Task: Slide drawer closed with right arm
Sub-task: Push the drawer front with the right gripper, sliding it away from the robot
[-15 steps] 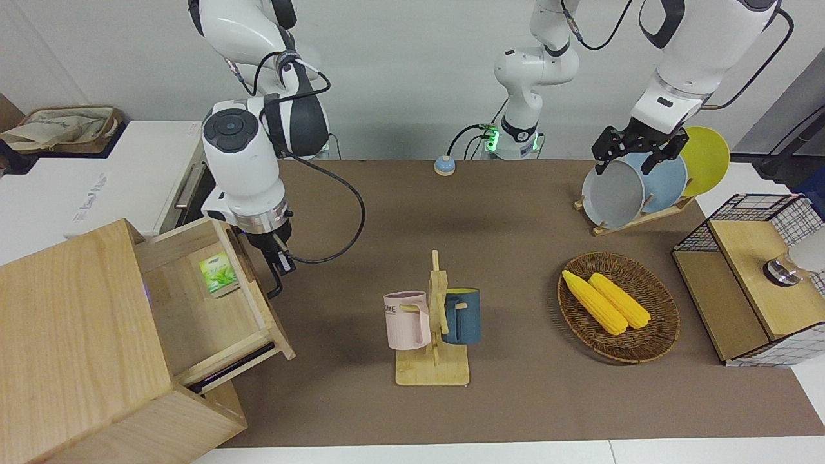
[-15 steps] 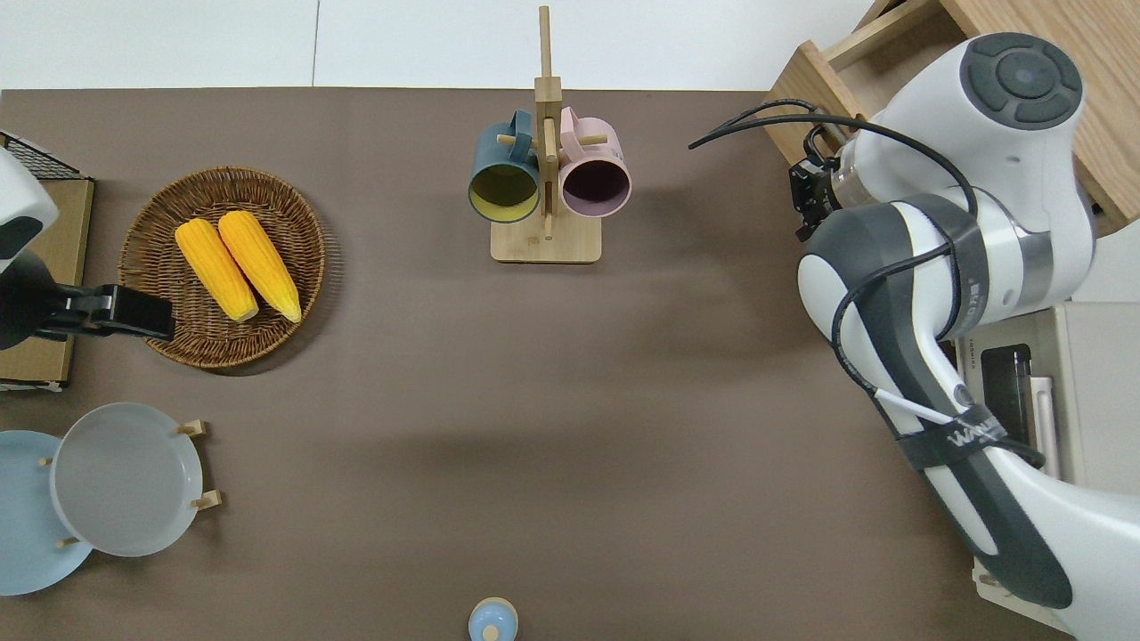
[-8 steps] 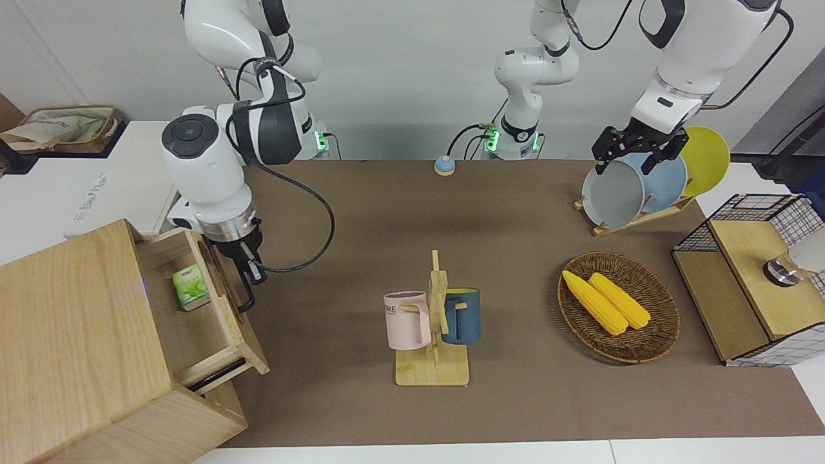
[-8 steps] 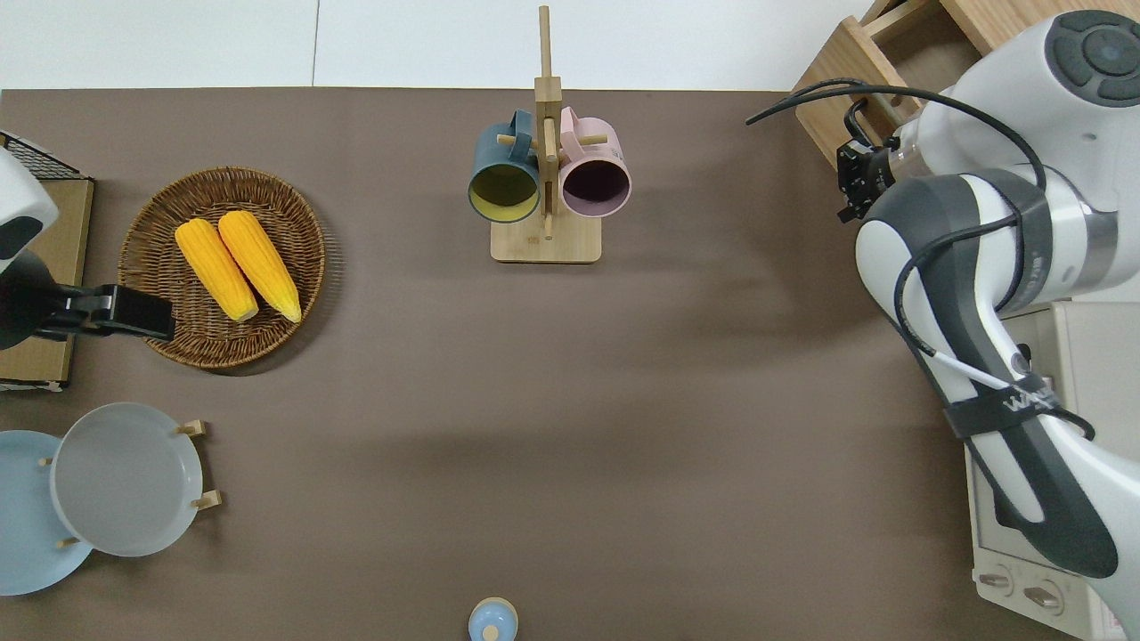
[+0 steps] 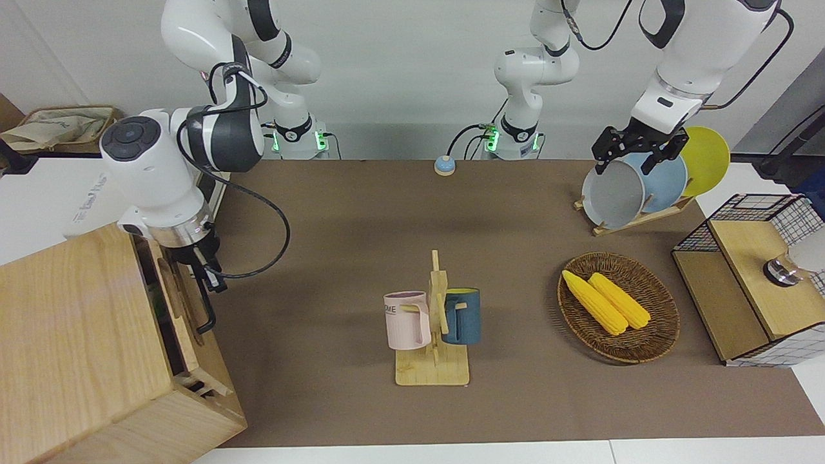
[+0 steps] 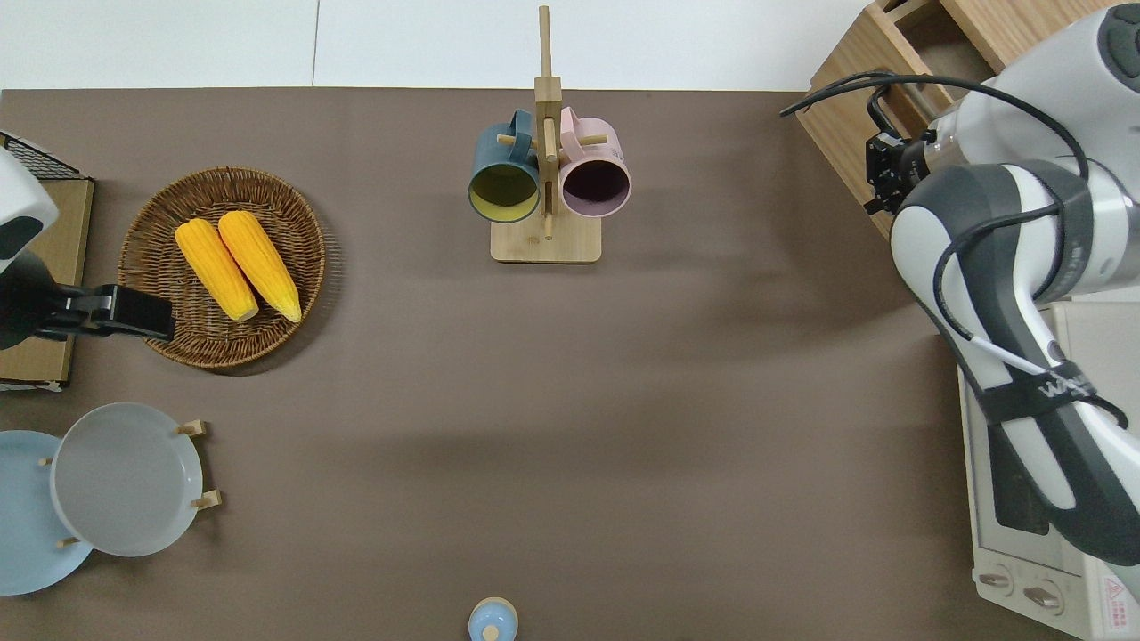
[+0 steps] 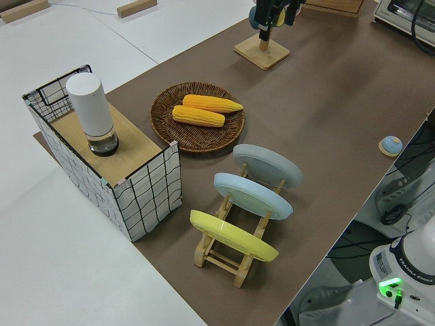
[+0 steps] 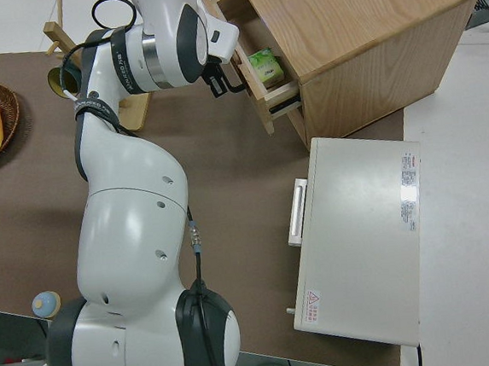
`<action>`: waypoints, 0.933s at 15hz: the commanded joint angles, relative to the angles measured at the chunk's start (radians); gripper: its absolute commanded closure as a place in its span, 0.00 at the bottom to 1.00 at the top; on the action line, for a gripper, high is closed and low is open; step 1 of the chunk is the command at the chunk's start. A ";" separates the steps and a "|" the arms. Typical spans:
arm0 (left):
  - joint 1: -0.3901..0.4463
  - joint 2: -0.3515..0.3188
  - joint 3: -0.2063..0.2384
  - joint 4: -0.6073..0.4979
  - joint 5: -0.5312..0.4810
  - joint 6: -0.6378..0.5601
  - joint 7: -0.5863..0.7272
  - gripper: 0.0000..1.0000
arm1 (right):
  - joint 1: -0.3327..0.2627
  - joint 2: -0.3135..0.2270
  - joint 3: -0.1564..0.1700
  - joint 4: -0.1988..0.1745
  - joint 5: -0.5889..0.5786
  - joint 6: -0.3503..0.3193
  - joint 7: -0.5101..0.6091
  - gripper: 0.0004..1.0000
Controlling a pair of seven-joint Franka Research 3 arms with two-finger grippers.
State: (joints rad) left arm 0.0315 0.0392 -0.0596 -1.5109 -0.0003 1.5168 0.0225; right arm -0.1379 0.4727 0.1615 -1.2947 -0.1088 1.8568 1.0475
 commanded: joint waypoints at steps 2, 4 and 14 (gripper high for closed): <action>0.004 0.011 -0.006 0.024 0.017 -0.020 0.010 0.01 | -0.055 0.032 0.027 0.037 -0.017 0.047 -0.027 1.00; 0.004 0.011 -0.006 0.024 0.017 -0.020 0.010 0.01 | -0.068 0.033 0.029 0.037 -0.015 0.056 -0.030 1.00; 0.004 0.011 -0.006 0.026 0.017 -0.020 0.010 0.01 | -0.074 0.030 0.064 0.034 -0.020 0.045 -0.043 1.00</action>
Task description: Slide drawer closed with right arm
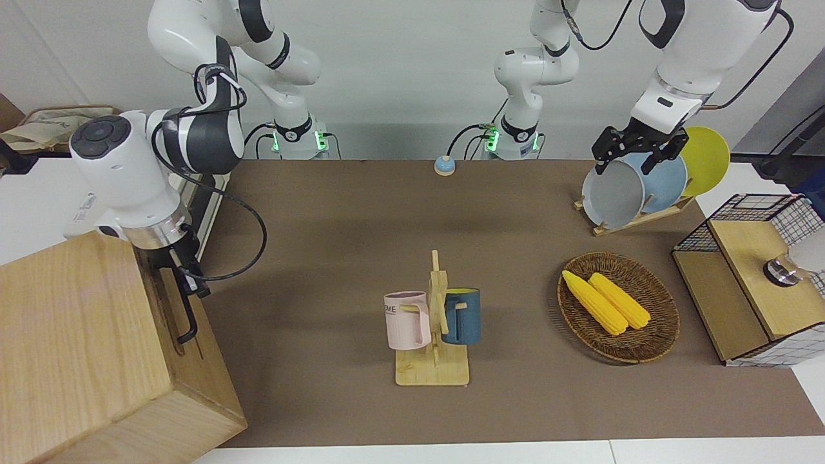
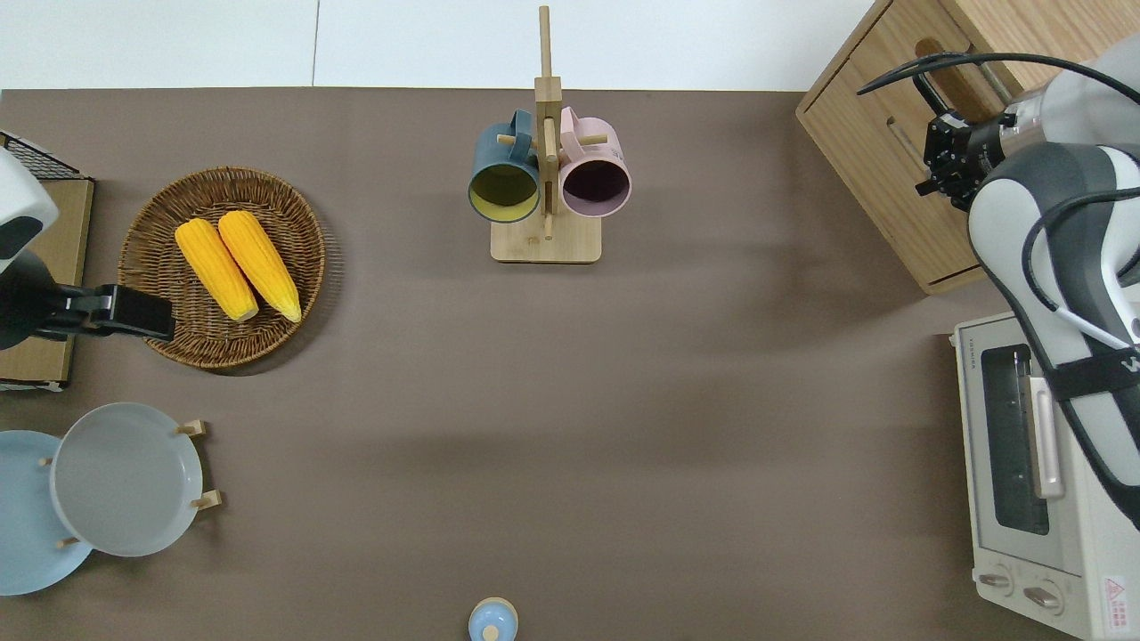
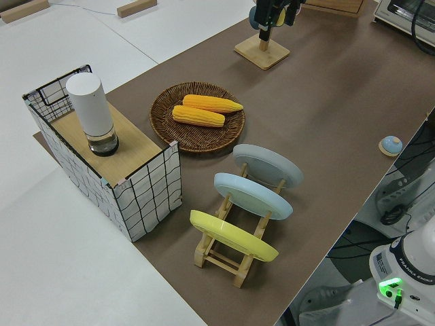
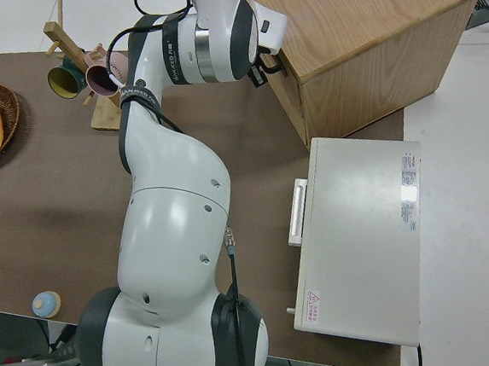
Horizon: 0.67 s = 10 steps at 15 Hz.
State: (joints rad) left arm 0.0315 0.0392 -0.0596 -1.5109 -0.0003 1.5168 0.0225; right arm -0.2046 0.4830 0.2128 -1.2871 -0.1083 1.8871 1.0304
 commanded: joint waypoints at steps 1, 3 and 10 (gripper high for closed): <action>0.004 0.011 -0.006 0.024 0.017 -0.020 0.010 0.01 | 0.005 0.020 0.013 0.022 -0.022 0.012 -0.026 1.00; 0.004 0.011 -0.006 0.026 0.017 -0.020 0.010 0.01 | 0.031 0.019 0.011 0.019 -0.021 0.010 -0.032 1.00; 0.004 0.011 -0.006 0.026 0.017 -0.020 0.010 0.01 | 0.169 -0.076 0.011 -0.053 -0.018 -0.049 -0.059 1.00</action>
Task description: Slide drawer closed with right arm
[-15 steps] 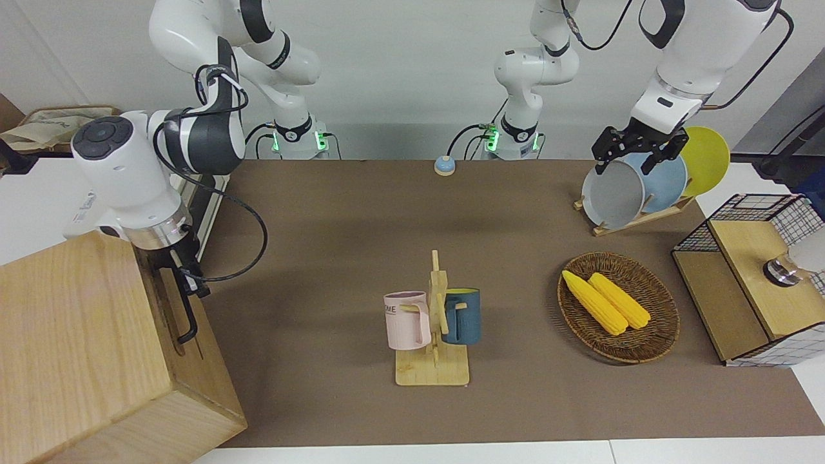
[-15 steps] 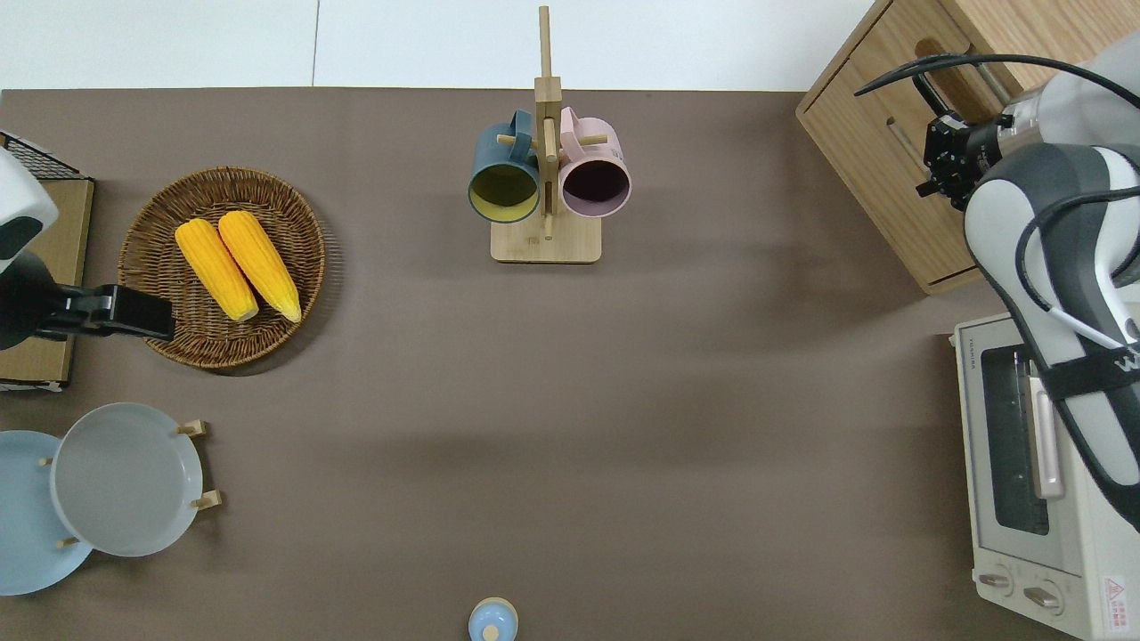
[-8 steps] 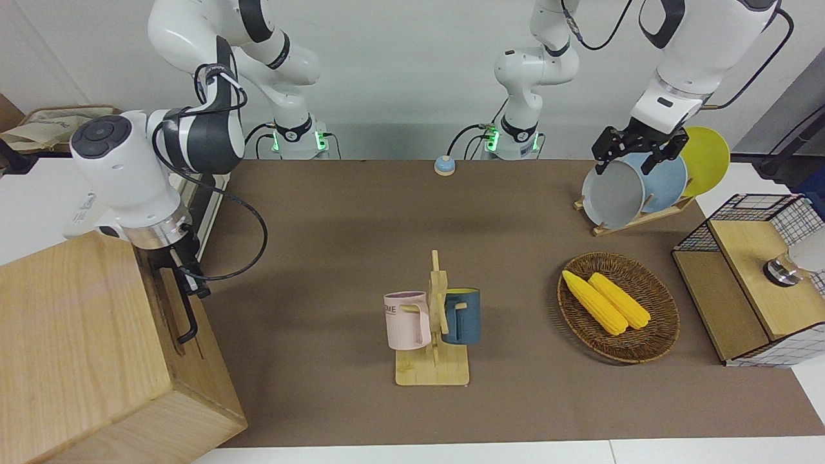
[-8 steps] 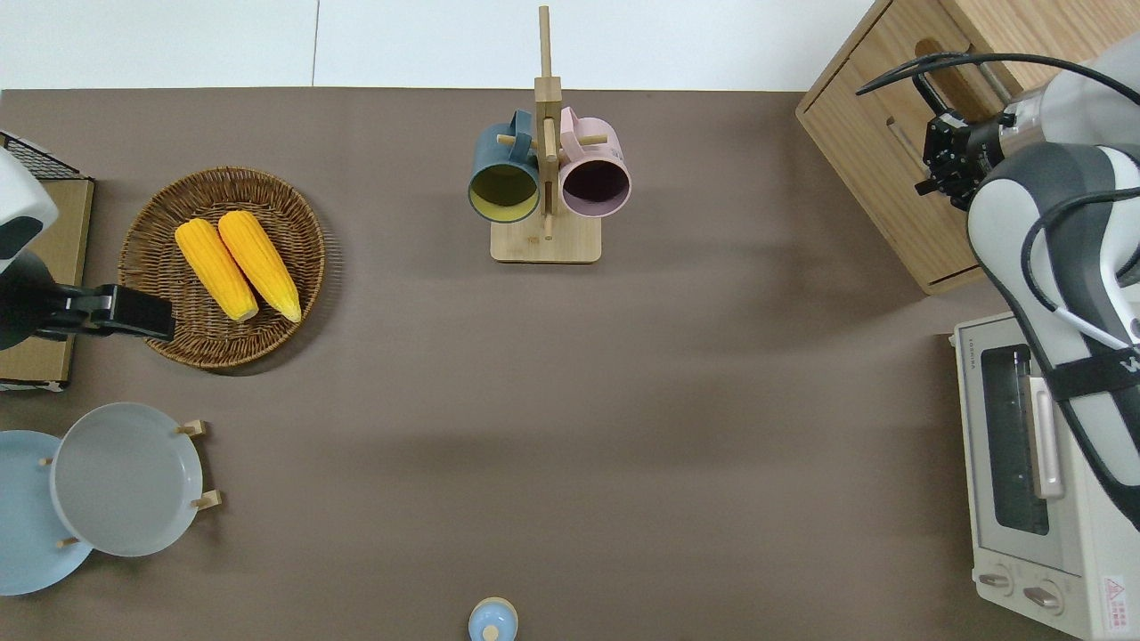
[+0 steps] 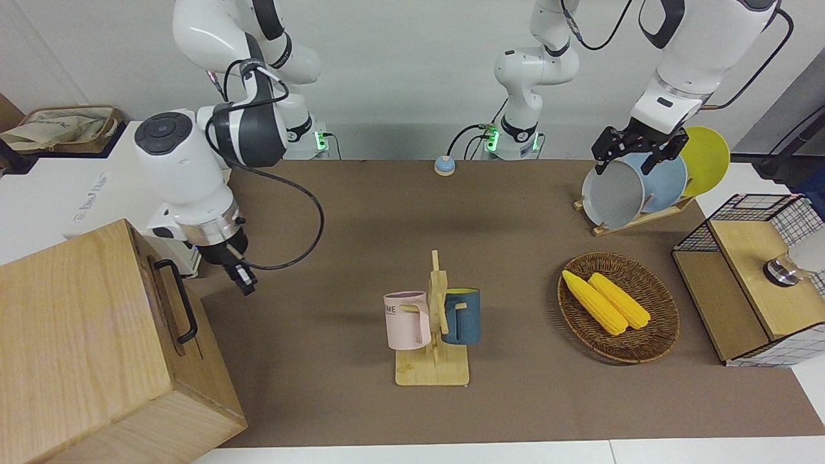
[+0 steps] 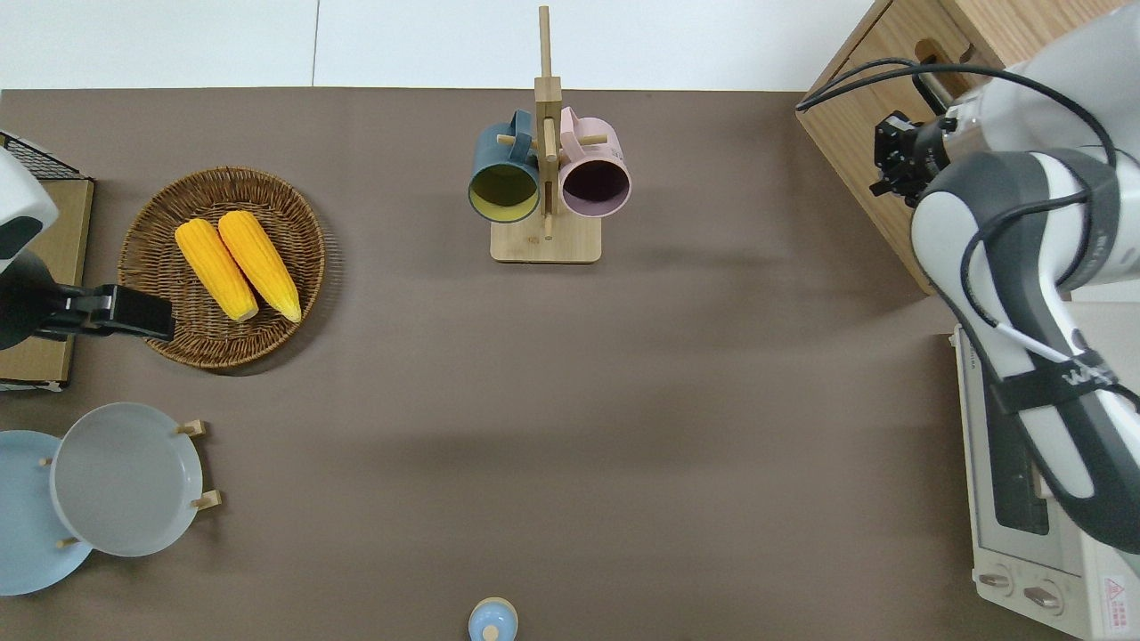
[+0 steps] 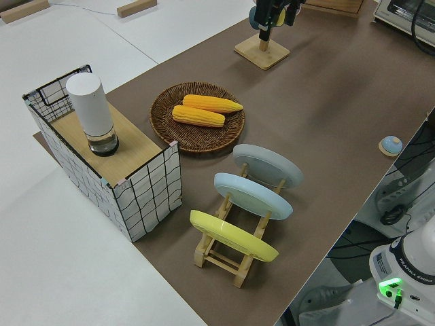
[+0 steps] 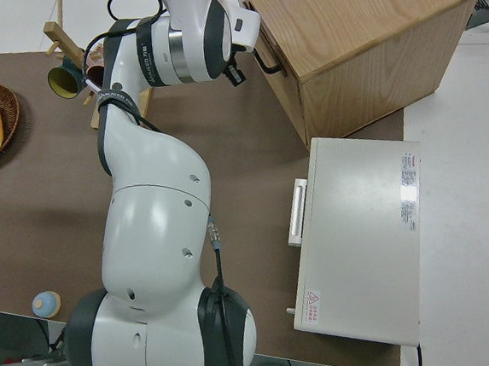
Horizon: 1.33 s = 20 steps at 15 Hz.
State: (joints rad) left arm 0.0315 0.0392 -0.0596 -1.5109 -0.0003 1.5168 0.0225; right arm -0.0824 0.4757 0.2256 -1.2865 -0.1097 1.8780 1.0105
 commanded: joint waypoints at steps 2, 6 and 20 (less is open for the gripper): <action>0.004 0.011 -0.006 0.024 0.017 -0.020 0.010 0.01 | 0.085 -0.109 -0.002 -0.083 -0.010 -0.085 -0.111 1.00; 0.004 0.011 -0.006 0.024 0.017 -0.020 0.010 0.01 | 0.139 -0.228 -0.003 -0.161 -0.010 -0.164 -0.326 1.00; 0.004 0.011 -0.006 0.026 0.017 -0.020 0.010 0.01 | 0.193 -0.413 -0.121 -0.212 0.130 -0.309 -0.829 1.00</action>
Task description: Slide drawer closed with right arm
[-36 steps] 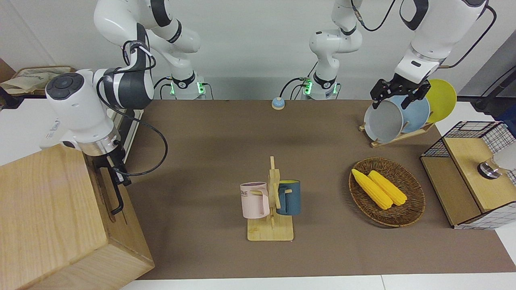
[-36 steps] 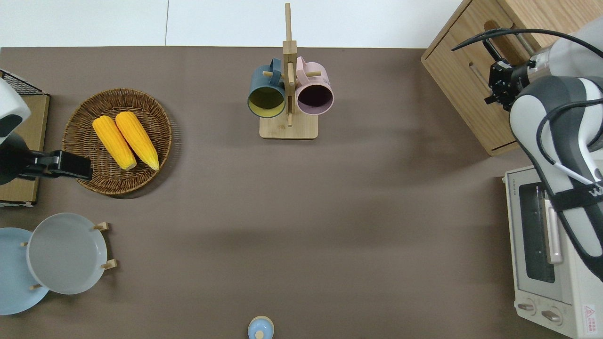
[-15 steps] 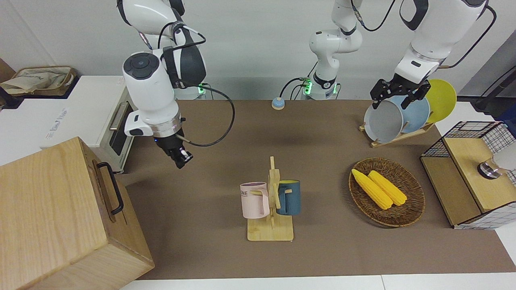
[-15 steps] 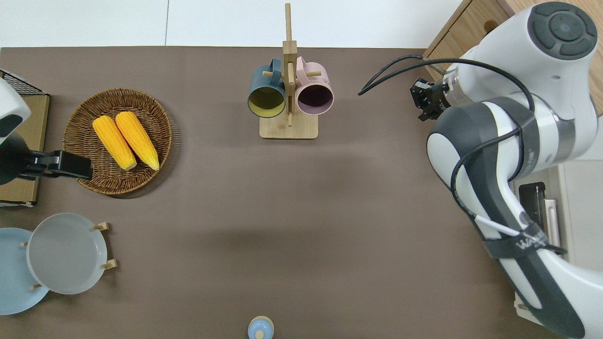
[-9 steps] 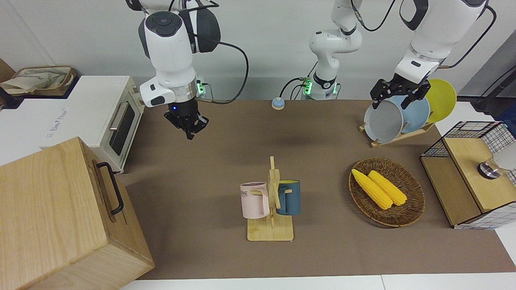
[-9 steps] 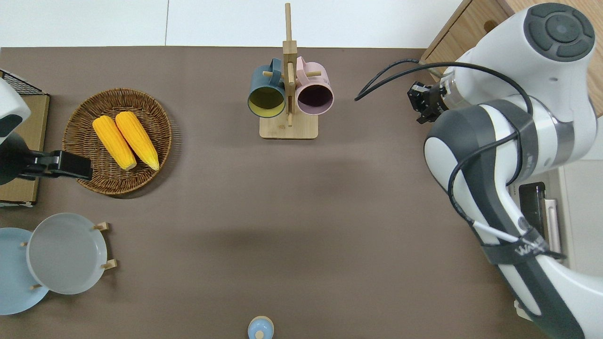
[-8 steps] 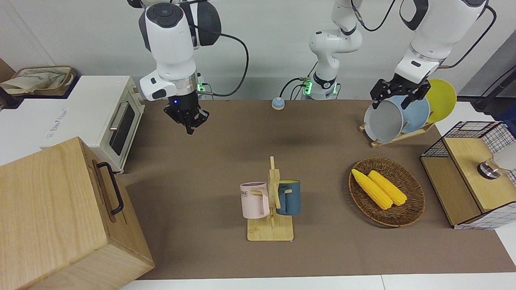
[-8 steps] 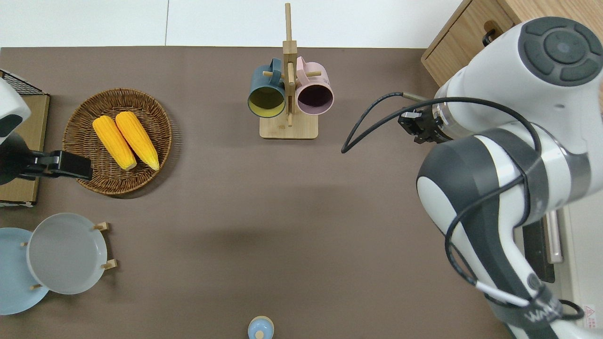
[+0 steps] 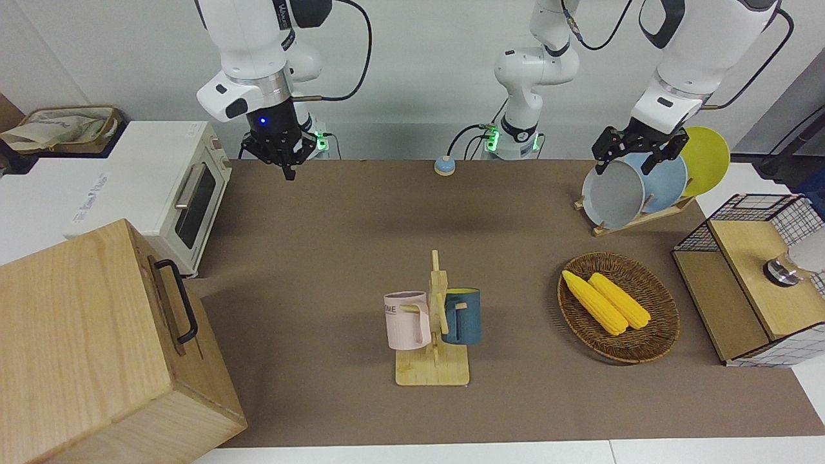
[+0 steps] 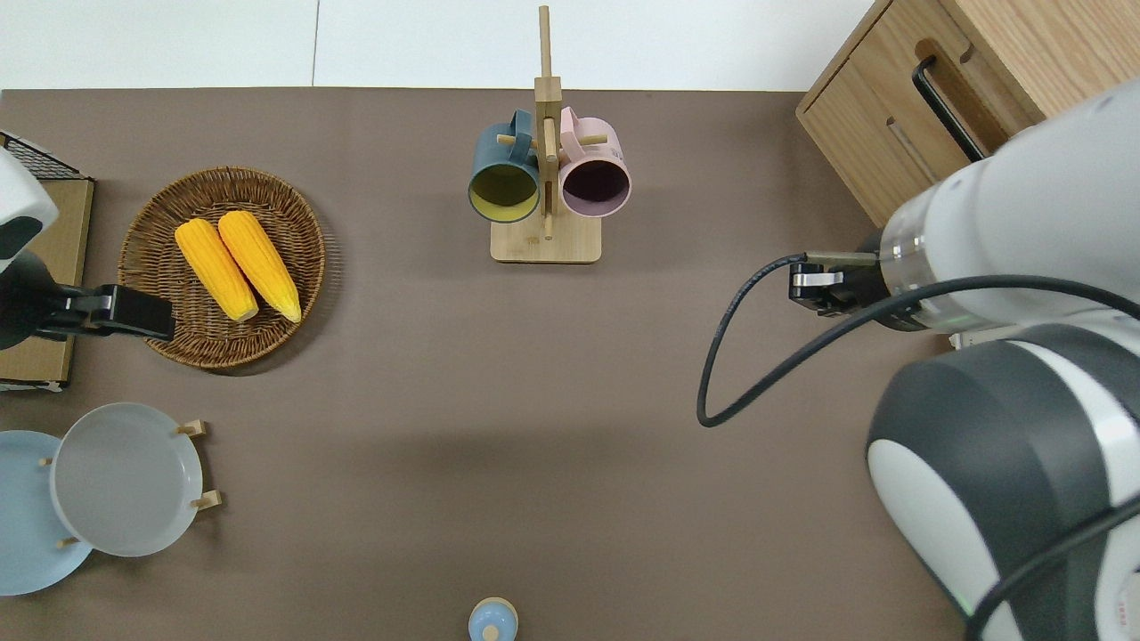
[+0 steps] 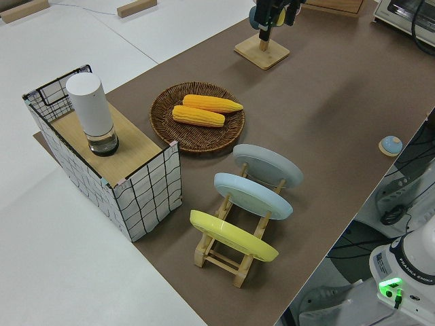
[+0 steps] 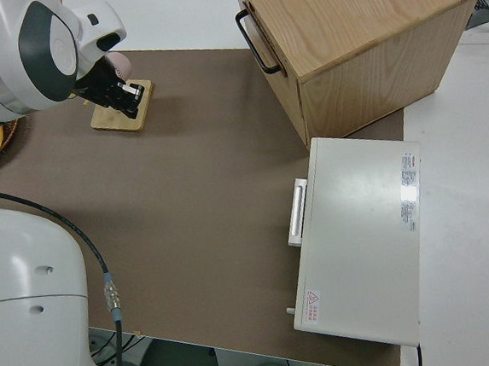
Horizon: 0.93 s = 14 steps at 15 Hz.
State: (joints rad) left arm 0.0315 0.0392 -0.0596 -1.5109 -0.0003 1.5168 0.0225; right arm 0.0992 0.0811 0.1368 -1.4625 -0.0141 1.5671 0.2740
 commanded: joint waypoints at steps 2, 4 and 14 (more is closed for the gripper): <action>0.004 0.011 -0.006 0.024 0.017 -0.020 0.010 0.01 | 0.005 -0.011 -0.033 -0.036 0.029 0.008 -0.093 0.93; 0.004 0.011 -0.006 0.026 0.017 -0.020 0.010 0.01 | 0.002 0.000 -0.034 -0.033 0.016 0.008 -0.091 0.56; 0.004 0.011 -0.006 0.024 0.017 -0.020 0.010 0.01 | -0.012 0.002 -0.034 -0.001 0.014 0.001 -0.091 0.01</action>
State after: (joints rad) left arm 0.0315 0.0392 -0.0596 -1.5109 -0.0003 1.5168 0.0225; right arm 0.0981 0.0876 0.0987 -1.4687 -0.0066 1.5692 0.2083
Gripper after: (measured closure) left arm 0.004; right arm 0.009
